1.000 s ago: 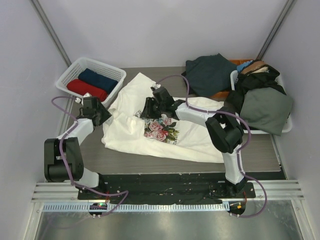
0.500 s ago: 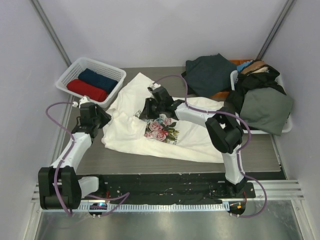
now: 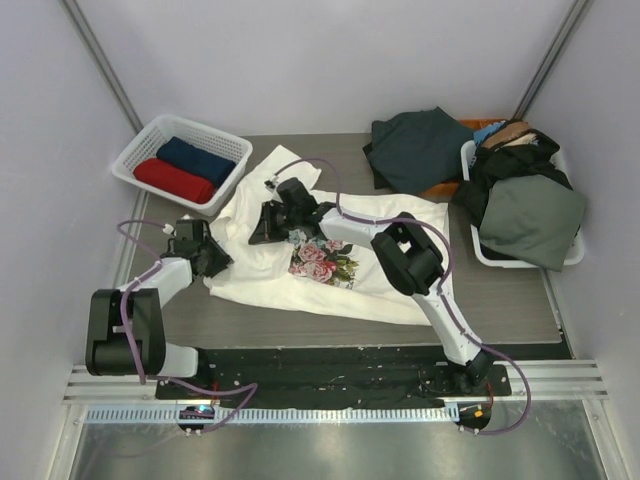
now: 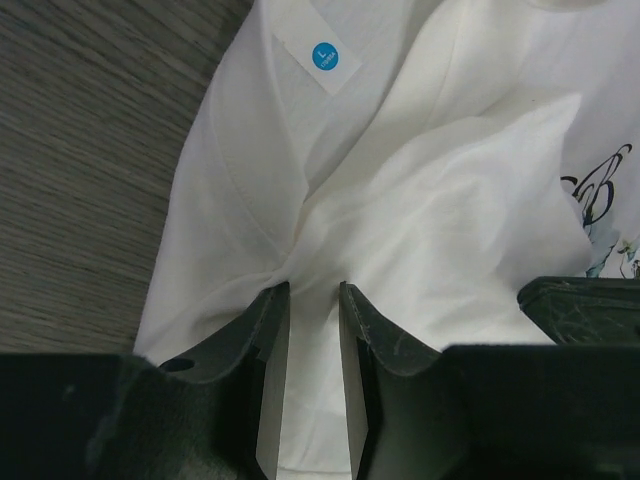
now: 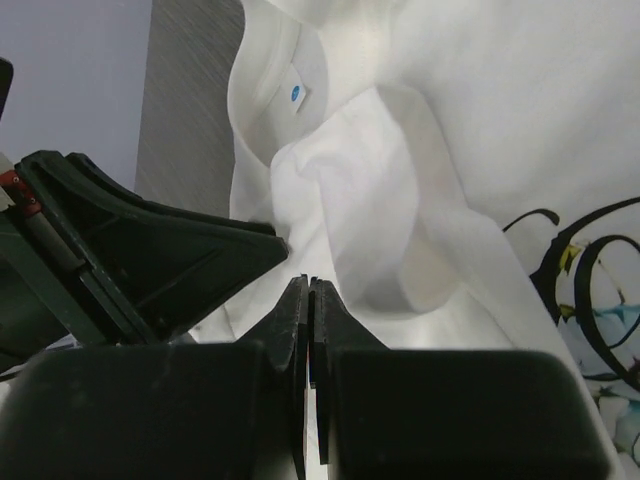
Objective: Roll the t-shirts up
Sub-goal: Fold the T-shirt at the center of the board.
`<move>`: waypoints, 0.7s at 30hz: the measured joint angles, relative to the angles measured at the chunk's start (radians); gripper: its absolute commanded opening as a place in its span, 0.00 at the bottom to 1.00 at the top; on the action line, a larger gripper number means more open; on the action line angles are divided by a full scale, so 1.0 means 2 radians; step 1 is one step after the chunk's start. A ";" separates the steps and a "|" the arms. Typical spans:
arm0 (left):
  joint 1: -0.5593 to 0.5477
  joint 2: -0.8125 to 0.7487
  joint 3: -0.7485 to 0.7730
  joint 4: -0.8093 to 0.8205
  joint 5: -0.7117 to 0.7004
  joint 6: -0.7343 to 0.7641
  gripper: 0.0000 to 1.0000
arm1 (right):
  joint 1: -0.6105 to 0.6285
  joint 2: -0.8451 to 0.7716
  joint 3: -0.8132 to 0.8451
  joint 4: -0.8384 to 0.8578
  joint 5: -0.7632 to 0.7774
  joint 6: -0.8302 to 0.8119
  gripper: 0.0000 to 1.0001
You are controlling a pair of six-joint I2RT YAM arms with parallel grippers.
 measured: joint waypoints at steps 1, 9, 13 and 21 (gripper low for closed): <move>0.000 0.008 0.000 0.001 0.000 0.000 0.31 | 0.000 0.010 0.008 0.000 -0.001 0.001 0.01; 0.000 0.028 0.013 0.012 -0.003 0.000 0.30 | -0.005 0.078 0.052 0.018 0.007 0.011 0.01; -0.001 0.032 0.017 0.012 -0.009 0.001 0.30 | -0.009 0.090 0.064 0.043 0.019 0.009 0.01; -0.002 0.017 0.017 -0.005 -0.031 0.007 0.33 | -0.023 0.057 0.030 0.047 0.054 -0.024 0.11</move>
